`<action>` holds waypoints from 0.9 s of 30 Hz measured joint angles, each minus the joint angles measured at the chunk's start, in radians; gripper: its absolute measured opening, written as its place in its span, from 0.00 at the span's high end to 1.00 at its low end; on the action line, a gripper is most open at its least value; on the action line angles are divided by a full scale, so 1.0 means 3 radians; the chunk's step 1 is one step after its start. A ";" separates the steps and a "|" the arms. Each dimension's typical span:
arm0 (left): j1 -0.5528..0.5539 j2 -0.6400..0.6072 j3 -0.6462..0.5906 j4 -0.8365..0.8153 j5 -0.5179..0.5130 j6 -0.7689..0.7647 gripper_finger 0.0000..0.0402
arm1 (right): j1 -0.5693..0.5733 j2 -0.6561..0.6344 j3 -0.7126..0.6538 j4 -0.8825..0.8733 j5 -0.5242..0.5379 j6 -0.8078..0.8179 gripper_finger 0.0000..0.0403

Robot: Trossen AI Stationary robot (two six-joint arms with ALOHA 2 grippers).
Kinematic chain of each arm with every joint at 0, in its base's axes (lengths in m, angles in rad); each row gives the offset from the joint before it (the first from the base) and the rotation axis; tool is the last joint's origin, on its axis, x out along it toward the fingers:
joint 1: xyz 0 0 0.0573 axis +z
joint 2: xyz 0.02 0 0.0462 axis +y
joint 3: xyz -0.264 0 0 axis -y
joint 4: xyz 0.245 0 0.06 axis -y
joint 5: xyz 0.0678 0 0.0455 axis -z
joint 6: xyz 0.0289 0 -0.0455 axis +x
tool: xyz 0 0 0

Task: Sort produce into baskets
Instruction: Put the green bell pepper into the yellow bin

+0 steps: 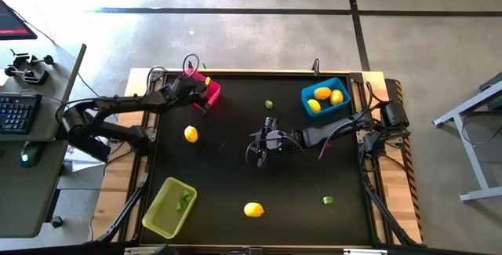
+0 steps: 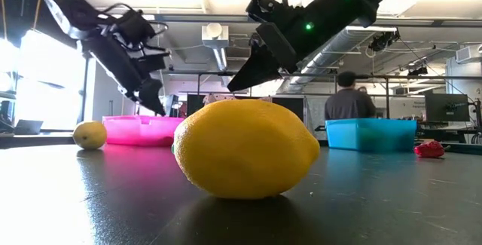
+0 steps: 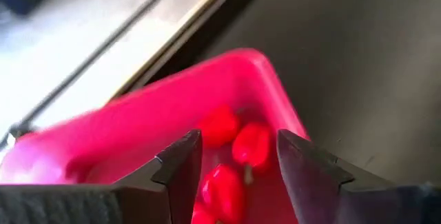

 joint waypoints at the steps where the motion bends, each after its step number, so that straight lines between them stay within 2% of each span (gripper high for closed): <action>1: -0.0052 -0.0060 -0.0083 0.0147 0.0010 -0.0001 0.56 | -0.0011 0.0000 0.0000 0.0000 -0.0001 0.0062 0.48; 3: -0.0176 -0.0196 -0.0231 0.0364 0.0016 -0.0004 0.56 | -0.0043 0.0010 0.0000 0.0017 0.0009 0.0145 0.48; 7: -0.0453 -0.0512 -0.0487 0.0680 0.0023 -0.0080 0.57 | -0.0077 0.0095 0.0000 0.0029 0.0268 0.0234 0.49; 10: -0.0680 -0.0738 -0.0690 0.0886 0.0037 -0.0089 0.58 | -0.0015 0.0103 0.0000 -0.0216 0.0508 0.0388 0.51; 13: -0.0881 -0.0911 -0.0931 0.1250 0.0190 -0.0084 0.58 | 0.0094 0.0015 -0.0003 -0.0534 0.0676 0.0549 0.57; 21: -0.1178 -0.1050 -0.1392 0.2161 0.0660 -0.0031 0.58 | 0.0380 -0.0359 -0.0001 -0.1560 0.0699 0.1318 0.82; 25: -0.1256 -0.1045 -0.1419 0.2181 0.0922 0.0000 0.58 | 0.0493 -0.0423 -0.0001 -0.1822 0.0479 0.1618 0.95; 27: -0.1292 -0.1044 -0.1419 0.2183 0.1046 0.0010 0.58 | 0.0558 -0.0423 -0.0001 -0.1822 0.0296 0.1690 0.99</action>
